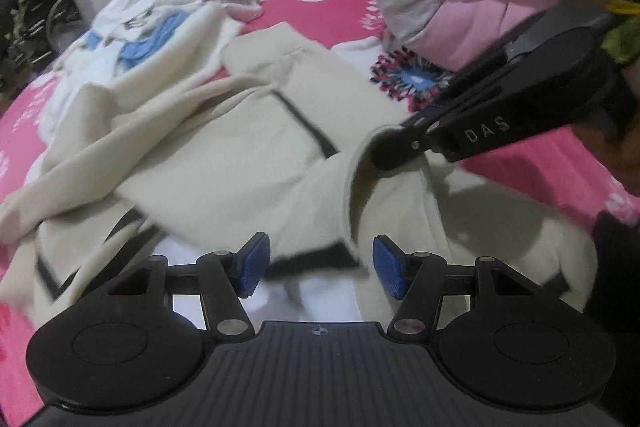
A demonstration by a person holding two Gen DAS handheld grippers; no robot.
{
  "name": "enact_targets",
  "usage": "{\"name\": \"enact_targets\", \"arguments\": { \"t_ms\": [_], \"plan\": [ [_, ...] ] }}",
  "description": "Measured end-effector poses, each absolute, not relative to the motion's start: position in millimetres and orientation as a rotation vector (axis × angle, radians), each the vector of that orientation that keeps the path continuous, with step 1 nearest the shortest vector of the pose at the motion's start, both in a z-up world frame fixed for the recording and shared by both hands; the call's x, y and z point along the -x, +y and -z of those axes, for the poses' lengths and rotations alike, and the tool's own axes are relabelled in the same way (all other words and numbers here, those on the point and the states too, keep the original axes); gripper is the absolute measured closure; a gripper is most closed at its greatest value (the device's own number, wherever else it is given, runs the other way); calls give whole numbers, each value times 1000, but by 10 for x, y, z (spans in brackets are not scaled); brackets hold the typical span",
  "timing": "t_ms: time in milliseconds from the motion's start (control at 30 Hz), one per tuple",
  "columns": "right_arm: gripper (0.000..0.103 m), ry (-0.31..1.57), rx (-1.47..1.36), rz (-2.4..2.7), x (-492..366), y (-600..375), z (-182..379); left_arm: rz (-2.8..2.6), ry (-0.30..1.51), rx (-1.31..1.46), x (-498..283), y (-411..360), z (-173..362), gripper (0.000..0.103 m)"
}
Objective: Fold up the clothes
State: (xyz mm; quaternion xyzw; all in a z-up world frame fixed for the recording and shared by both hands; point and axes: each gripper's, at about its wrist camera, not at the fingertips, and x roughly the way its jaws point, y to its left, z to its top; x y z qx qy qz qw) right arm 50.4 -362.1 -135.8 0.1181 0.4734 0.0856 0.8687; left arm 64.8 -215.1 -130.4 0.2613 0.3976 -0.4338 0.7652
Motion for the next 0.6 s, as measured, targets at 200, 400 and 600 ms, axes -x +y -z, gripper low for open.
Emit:
{"name": "enact_targets", "arguments": {
  "t_ms": [200, 400, 600],
  "plan": [
    [97, 930, -195, -225, -586, -3673, 1228, 959, 841, -637, -936, -2333, 1382, 61],
    [97, 894, -279, -255, -621, -3856, 1146, 928, 786, -686, -1154, -2407, 1256, 98],
    [52, 856, -499, -175, -140, -3913, 1029, 841, 693, -583, -1312, -2370, 735, 98]
  ]
}}
